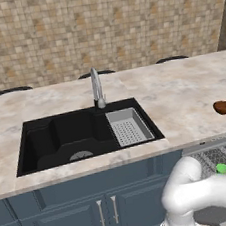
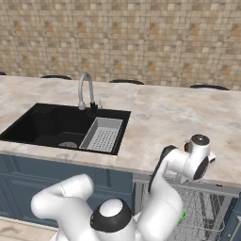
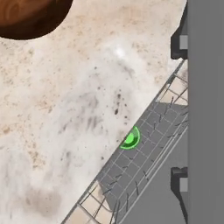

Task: Pick up the cup and bowl from the counter, place them in the dishwasher, and close the dishwasher door.

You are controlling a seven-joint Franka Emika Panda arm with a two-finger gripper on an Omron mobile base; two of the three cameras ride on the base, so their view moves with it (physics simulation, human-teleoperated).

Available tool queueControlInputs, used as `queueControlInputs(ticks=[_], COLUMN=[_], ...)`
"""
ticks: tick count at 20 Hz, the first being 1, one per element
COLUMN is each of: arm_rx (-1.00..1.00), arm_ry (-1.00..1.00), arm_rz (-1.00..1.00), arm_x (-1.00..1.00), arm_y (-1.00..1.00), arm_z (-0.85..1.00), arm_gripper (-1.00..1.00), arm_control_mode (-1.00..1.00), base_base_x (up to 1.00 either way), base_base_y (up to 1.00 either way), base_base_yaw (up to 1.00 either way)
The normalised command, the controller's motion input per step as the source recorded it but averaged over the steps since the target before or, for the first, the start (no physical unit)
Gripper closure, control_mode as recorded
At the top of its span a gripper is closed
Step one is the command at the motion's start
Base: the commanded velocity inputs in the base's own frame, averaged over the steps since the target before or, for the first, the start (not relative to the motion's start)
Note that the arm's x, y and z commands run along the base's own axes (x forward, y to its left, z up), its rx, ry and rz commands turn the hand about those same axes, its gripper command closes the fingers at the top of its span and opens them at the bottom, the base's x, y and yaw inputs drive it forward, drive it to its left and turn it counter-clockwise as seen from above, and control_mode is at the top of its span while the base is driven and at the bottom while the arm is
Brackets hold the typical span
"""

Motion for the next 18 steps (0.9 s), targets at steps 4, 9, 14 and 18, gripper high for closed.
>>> queueControlInputs(ticks=[4, 9, 14, 18], arm_rx=[-0.15, -0.08, 0.0, 0.01], arm_ry=[0.17, 0.15, 0.03, 0.06], arm_rz=[0.15, 0.3, 0.41, 0.48], arm_x=[0.35, 0.37, 0.13, 0.22], arm_y=[-0.03, -0.06, -0.27, -0.29], arm_z=[0.53, 0.44, 0.59, 0.38], arm_gripper=[-1.0, -1.0, -1.0, -1.0], arm_control_mode=[-1.0, -1.0, -1.0, -1.0], base_base_x=[0.0, 0.0, 0.0, 0.0], base_base_y=[0.0, 0.0, 0.0, 0.0], base_base_yaw=[0.0, 0.0, 0.0, 0.0])
